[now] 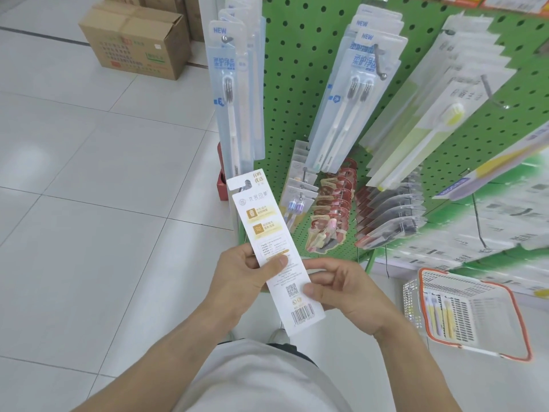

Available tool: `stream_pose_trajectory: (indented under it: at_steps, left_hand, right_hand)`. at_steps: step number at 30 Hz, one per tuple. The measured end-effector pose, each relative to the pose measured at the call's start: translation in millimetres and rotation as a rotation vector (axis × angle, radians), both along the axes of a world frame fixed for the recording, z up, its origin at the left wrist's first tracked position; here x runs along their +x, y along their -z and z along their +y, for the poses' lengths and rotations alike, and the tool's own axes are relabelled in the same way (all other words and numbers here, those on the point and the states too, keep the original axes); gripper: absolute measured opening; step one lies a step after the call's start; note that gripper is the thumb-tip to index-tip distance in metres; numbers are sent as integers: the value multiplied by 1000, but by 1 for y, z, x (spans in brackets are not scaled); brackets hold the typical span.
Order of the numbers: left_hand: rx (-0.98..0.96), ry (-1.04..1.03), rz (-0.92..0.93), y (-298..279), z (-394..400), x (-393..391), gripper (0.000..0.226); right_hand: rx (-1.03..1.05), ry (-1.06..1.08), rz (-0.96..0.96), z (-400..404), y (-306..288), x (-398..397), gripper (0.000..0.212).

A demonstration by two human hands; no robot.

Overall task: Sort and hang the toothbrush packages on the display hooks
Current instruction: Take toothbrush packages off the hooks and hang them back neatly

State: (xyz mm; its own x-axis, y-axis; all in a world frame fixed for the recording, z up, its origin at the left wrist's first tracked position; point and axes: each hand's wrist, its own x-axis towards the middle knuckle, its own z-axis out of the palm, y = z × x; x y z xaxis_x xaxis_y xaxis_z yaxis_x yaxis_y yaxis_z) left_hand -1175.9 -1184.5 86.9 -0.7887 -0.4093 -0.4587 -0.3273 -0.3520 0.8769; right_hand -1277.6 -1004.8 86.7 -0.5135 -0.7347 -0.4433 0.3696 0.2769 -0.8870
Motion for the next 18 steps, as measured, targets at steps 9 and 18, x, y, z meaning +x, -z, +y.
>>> stream_pose_trajectory:
  at_steps: [9, 18]
  left_hand:
    - [-23, 159, 67, -1, 0, -2, 39]
    - [-61, 194, 66, 6, 0, 3, 42]
  right_hand:
    - [9, 109, 44, 1, -4, -8, 27]
    - [-34, 45, -16, 4, 2, -7, 25]
